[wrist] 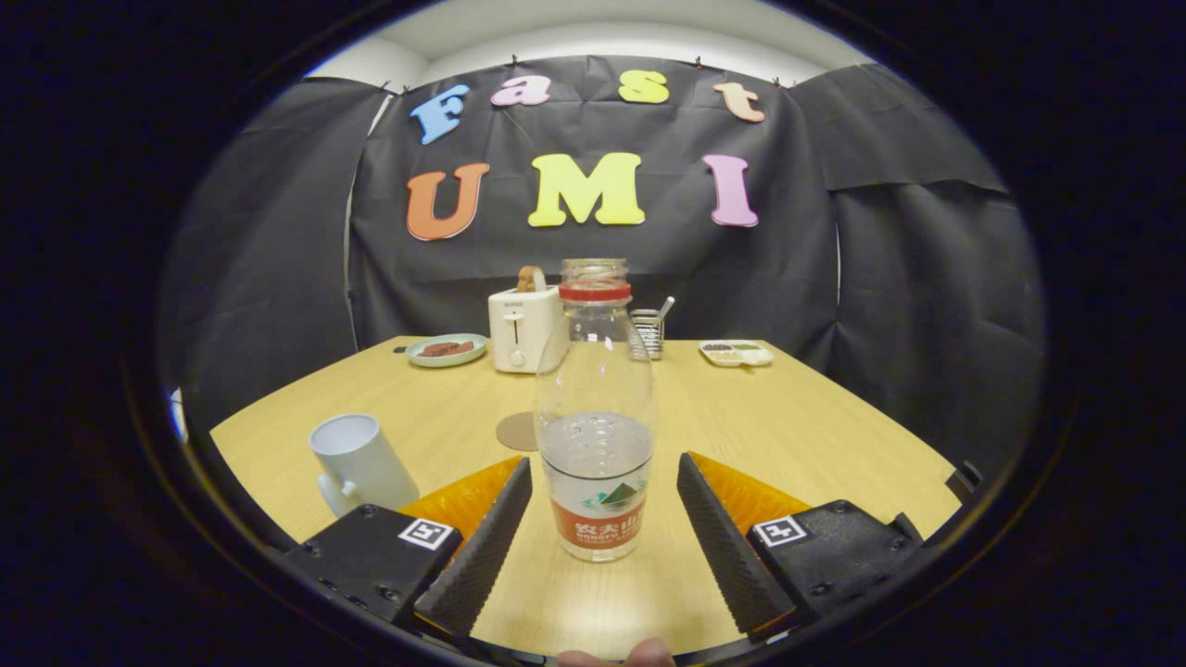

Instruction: Take the bottle from table, then pour the juice into the cup, finally place the bottle on the coaster

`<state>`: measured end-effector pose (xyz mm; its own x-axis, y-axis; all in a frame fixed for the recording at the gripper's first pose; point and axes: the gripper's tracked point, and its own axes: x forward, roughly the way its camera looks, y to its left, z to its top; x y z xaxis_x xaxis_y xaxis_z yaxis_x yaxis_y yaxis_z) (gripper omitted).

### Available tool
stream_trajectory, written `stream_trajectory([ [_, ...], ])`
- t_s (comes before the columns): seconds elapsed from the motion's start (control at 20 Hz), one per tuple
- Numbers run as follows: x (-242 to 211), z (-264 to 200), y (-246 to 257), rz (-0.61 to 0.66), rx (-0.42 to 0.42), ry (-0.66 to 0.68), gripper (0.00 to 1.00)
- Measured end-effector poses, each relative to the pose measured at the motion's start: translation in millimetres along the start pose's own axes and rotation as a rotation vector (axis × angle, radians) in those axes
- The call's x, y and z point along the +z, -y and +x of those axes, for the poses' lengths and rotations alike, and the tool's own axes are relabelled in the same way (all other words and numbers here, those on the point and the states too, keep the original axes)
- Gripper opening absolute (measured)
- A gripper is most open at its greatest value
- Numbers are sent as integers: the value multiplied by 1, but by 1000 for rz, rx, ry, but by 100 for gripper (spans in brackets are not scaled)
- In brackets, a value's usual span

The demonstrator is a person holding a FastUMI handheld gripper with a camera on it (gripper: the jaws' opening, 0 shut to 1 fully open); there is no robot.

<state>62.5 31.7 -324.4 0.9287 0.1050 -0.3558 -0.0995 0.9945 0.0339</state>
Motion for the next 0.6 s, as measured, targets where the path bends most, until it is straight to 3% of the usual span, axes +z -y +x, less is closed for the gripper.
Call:
stream_trajectory([
  [0.45, -5, 32, -6, 52, 10, -36, 100],
  [0.6, -3, 34, -7, 58, 4, -37, 91],
])
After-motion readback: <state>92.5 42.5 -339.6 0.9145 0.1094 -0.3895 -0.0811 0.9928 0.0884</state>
